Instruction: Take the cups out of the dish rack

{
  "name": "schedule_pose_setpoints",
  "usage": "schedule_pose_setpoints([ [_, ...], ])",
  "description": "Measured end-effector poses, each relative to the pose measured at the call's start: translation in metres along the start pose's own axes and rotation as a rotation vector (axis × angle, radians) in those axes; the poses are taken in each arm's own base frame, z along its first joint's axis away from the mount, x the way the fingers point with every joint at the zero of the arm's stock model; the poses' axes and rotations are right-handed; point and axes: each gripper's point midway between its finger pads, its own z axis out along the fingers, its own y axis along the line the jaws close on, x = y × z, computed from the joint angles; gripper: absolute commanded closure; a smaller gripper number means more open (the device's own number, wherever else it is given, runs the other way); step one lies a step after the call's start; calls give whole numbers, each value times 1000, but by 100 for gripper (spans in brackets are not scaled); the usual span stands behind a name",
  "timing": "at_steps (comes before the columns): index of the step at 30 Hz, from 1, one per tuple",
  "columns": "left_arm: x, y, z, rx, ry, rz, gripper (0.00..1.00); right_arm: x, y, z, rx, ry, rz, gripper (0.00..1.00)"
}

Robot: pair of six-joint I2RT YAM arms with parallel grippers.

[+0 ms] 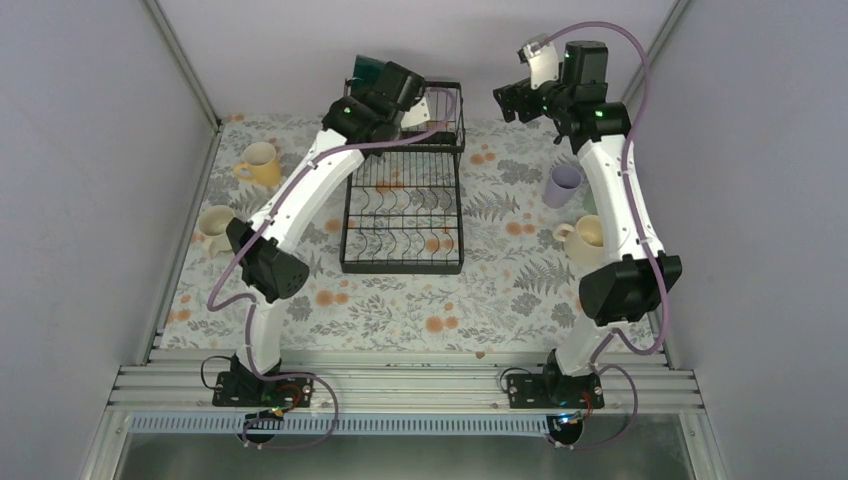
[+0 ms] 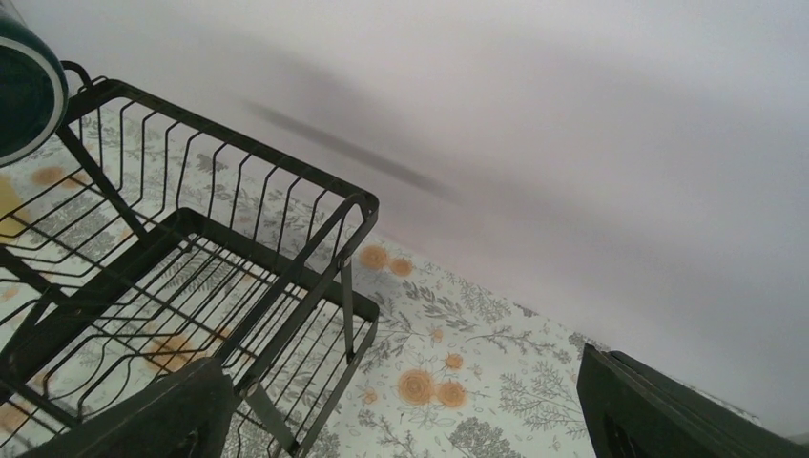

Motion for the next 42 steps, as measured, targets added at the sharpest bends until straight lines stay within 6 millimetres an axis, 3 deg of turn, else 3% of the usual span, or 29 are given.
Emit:
schedule_pose_setpoints([
  [4,1,-7,-7,-43,44,91,98,5,0,-8,-9,3,6,7],
  [8,15,-39,-20,-46,90,242,98,7,-4,-15,-7,2,14,7],
  [12,36,-69,-47,-78,120,406,97,9,-9,-20,-4,2,20,6],
  [18,35,-81,-75,-83,77,481,98,3,-8,-37,-8,-14,19,6],
  [25,56,-109,-74,-26,114,583,98,2,-5,-46,-19,-21,19,6],
  [33,57,-130,-87,-6,86,649,98,9,-6,-45,-31,-7,32,5],
  [42,93,-156,-88,54,137,773,98,11,-4,-42,-50,-3,37,5],
])
